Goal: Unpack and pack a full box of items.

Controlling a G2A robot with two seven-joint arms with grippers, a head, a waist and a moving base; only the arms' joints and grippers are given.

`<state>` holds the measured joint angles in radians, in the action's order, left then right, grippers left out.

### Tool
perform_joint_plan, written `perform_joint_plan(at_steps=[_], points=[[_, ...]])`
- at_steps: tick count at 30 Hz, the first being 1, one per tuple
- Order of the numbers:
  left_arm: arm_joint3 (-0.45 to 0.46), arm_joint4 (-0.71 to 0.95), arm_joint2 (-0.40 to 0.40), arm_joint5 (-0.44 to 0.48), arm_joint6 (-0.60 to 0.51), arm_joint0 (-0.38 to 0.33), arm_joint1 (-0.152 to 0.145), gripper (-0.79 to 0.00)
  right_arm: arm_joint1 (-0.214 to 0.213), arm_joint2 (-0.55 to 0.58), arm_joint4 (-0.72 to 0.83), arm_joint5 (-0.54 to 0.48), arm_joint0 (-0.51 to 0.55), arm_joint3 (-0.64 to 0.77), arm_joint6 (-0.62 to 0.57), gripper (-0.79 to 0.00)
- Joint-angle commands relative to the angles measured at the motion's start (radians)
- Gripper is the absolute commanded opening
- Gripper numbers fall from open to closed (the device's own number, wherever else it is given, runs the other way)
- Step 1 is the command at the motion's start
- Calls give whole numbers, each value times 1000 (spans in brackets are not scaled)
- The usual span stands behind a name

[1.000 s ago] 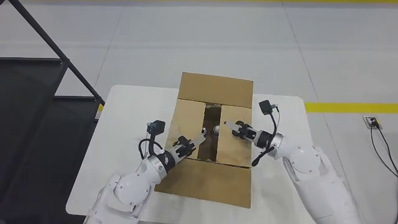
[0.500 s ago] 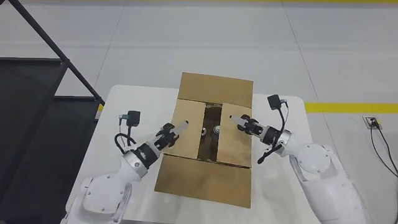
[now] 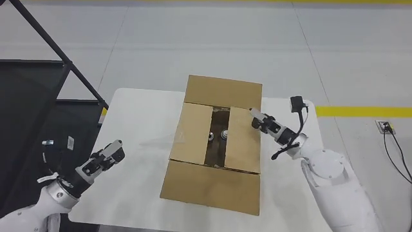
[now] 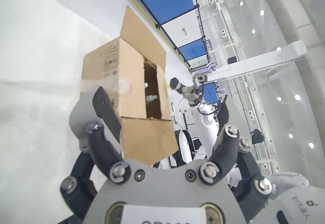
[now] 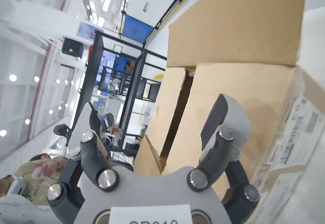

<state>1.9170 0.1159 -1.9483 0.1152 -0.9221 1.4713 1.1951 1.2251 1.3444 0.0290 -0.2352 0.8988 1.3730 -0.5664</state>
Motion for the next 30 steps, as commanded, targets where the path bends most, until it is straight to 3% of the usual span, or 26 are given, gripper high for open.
perform_joint_plan(at_steps=[1, 8, 15, 18, 19, 24, 27, 30], points=[[-37, -1, 0, 4, -62, 2, -6, 0, 5, 3, 47, -27, -26, -52, 34, 0], [-126, -16, 77, 11, -216, -2, -23, 0, 22, -6, 123, -84, -155, -278, 129, 0], [-163, -2, 126, 6, -242, -15, -32, 0, 50, -72, 139, -84, -283, -484, 160, 0], [-179, -46, 126, 23, -88, -24, -30, 0, 60, -92, 145, -110, -319, -552, 151, 0], [-199, -57, 140, -2, 41, -23, -24, 0, 64, -99, 149, -122, -331, -574, 148, 0], [-252, 99, 178, -152, 385, -52, 2, 0, 71, -107, 161, -170, -355, -625, 127, 0], [-266, 145, 213, -238, 492, -79, 12, 0, 72, -107, 172, -192, -361, -639, 105, 0], [-263, 142, 229, -258, 485, -90, 12, 0, 71, -104, 160, -194, -364, -639, 99, 0]])
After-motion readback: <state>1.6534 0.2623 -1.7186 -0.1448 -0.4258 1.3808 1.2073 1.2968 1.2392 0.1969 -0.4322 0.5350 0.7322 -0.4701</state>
